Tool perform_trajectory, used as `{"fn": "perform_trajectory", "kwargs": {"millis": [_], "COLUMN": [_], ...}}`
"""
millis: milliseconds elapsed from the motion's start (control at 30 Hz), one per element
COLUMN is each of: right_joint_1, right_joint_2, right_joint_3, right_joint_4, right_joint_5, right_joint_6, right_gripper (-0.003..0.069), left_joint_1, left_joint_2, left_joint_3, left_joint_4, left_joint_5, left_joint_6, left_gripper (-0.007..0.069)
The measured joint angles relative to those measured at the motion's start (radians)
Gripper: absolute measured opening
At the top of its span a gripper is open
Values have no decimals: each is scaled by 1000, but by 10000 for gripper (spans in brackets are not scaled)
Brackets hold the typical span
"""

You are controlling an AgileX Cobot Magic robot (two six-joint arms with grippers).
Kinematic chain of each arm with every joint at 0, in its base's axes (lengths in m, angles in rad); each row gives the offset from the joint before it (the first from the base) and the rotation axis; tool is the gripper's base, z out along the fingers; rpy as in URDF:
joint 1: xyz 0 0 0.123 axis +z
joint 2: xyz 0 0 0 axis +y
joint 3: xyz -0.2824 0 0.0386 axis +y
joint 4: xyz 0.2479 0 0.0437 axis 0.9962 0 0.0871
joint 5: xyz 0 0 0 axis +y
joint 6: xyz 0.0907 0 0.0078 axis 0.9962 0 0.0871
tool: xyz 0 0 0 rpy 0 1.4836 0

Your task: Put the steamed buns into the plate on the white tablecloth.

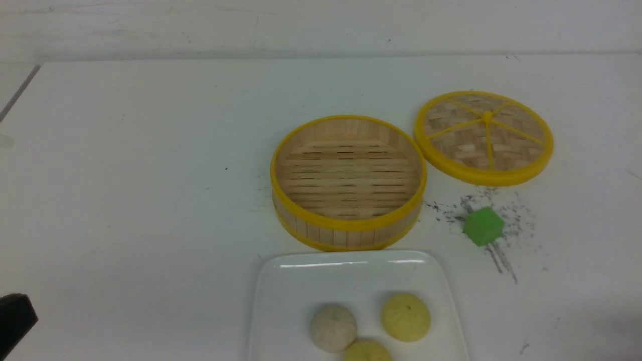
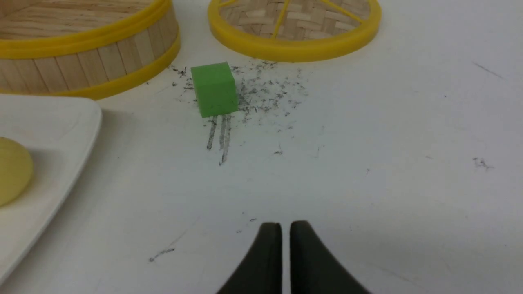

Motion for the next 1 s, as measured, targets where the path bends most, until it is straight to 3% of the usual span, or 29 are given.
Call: {"fn": "perform_trajectory", "kwargs": {"millis": [300,400,533,633,767,1000], "right_joint_1": [0,0,0,0,0,0], "right_joint_2": [0,0,0,0,-1,-1], "right_joint_3": [0,0,0,0,0,0], "right_joint_4": [0,0,0,0,0,0], "right_joint_5": [0,0,0,0,0,0], "right_joint_6": [1,1,1,1,1,1], "right_gripper": [62,67,72,77,81,92], "left_joint_1": [0,12,82,204,293,315], "left_joint_2": [-1,-49,-103,-176,-189,-189], "left_joint_3": [84,205,308,435,536,556], "left_joint_4": [50,154,197,227,227,261], "left_joint_5": [-126,-246,-313,-331,-331,-326], "left_joint_6": [6,-39,-88,-93,-94,-94], "left_gripper": [13,17,19,20,20,28]}}
